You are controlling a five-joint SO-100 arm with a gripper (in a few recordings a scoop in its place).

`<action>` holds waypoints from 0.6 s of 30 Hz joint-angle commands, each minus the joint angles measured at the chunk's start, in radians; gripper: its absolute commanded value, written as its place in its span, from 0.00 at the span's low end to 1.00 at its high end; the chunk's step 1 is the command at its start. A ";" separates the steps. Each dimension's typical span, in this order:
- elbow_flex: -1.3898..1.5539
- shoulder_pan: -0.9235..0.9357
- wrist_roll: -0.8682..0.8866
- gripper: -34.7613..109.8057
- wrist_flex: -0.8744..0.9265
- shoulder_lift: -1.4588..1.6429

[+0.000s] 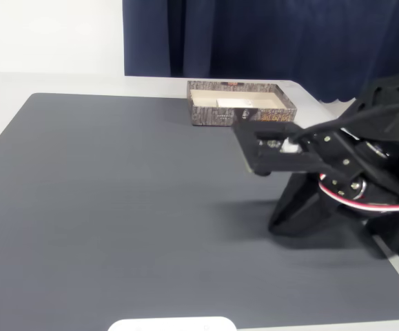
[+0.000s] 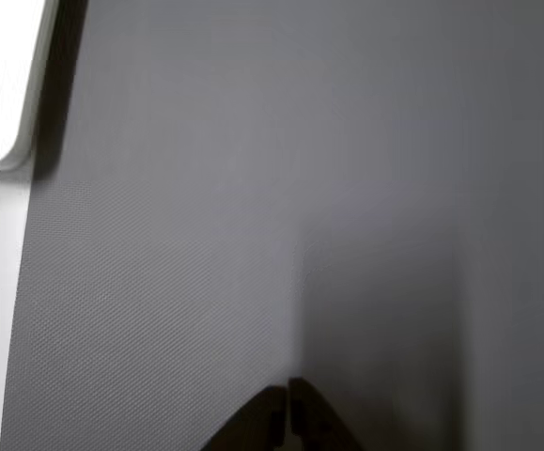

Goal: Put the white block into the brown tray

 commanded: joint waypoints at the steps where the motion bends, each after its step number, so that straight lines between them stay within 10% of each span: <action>1: 0.012 -0.009 -0.005 0.24 0.006 0.032; 18: 0.040 -0.003 0.026 0.24 0.198 0.077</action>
